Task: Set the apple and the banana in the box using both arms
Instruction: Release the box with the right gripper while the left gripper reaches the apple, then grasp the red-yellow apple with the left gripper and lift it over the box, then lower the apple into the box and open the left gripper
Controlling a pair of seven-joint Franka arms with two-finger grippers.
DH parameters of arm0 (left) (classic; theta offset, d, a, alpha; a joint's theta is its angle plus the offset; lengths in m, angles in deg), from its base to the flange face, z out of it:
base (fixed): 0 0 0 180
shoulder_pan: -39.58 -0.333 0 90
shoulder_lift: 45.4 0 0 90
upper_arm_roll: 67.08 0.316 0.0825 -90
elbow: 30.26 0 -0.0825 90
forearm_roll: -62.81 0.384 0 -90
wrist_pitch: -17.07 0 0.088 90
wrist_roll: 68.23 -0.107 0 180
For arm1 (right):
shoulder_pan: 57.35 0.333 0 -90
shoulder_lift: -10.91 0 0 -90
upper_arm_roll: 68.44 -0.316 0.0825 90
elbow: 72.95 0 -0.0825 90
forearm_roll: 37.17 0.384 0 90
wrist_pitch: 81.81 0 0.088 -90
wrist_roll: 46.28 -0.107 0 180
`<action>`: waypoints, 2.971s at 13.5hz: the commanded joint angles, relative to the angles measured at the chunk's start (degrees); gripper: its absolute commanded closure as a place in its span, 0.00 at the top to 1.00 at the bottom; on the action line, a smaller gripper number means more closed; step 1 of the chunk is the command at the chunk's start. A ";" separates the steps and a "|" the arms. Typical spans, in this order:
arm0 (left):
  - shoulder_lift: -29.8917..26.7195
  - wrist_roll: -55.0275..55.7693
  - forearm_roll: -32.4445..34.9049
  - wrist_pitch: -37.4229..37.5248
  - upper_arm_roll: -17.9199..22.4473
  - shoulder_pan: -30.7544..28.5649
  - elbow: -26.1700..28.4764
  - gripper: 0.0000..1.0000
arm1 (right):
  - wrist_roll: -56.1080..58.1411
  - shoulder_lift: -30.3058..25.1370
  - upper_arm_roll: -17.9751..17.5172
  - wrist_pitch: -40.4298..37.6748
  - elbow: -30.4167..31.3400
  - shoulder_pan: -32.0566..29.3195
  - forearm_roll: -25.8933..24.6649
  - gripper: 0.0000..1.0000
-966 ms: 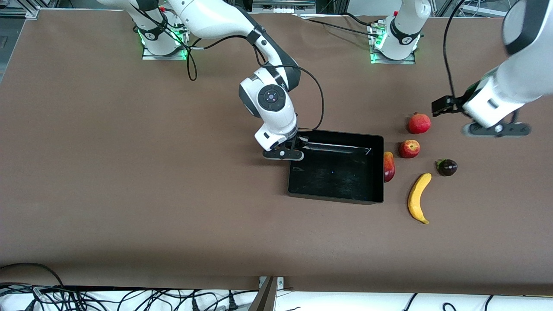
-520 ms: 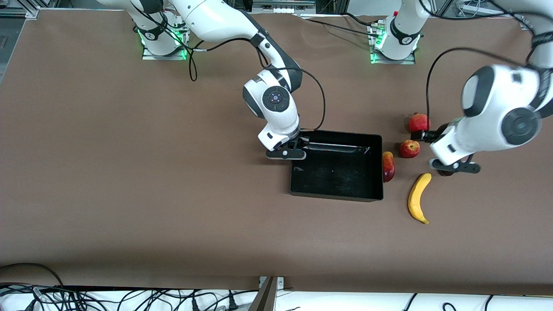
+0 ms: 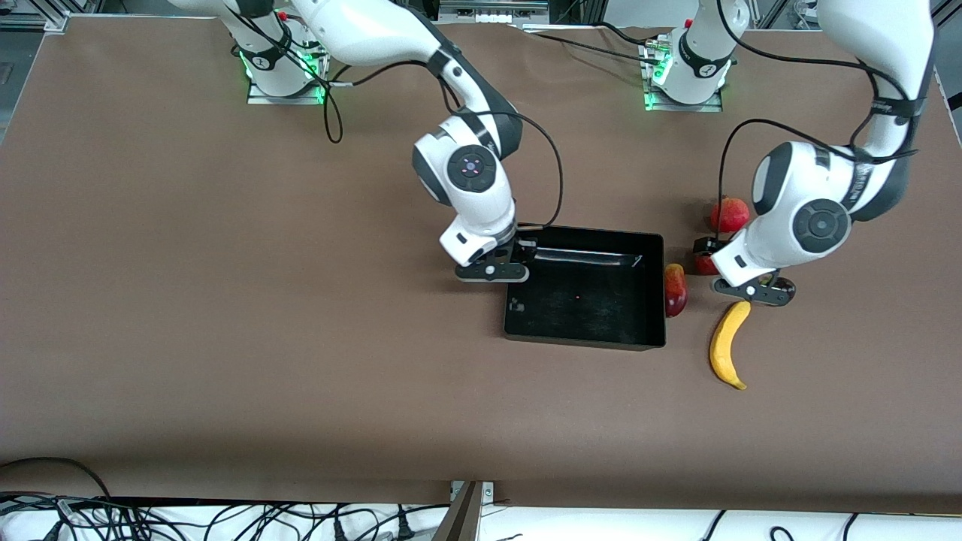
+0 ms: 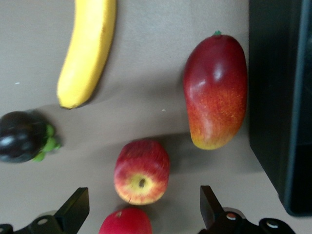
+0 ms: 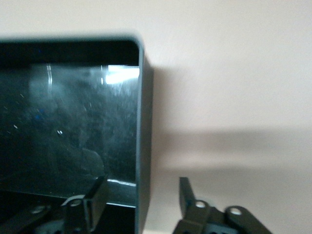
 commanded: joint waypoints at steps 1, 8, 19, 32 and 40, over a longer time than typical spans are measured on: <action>-0.28 -1.15 1.73 -6.62 -0.05 -0.34 4.63 1.00 | 5.88 -10.14 4.42 -9.96 2.69 -3.55 0.24 1.00; 3.15 -0.54 6.29 -12.17 0.13 -0.95 6.30 1.00 | 22.86 -29.29 11.98 -30.81 8.56 -11.29 2.36 1.00; 1.23 -0.10 6.05 -3.24 -0.49 -0.78 2.71 0.00 | 34.62 -51.03 -8.45 -31.79 29.41 -39.81 -11.00 1.00; 11.92 27.58 -6.27 9.29 -7.78 11.08 -18.66 0.00 | 36.84 -47.69 -13.93 -27.92 26.25 -46.45 -14.96 1.00; 13.54 26.97 -5.38 7.41 -7.78 10.30 -19.01 1.00 | 36.40 -47.25 -14.10 -27.04 25.81 -45.66 -15.75 1.00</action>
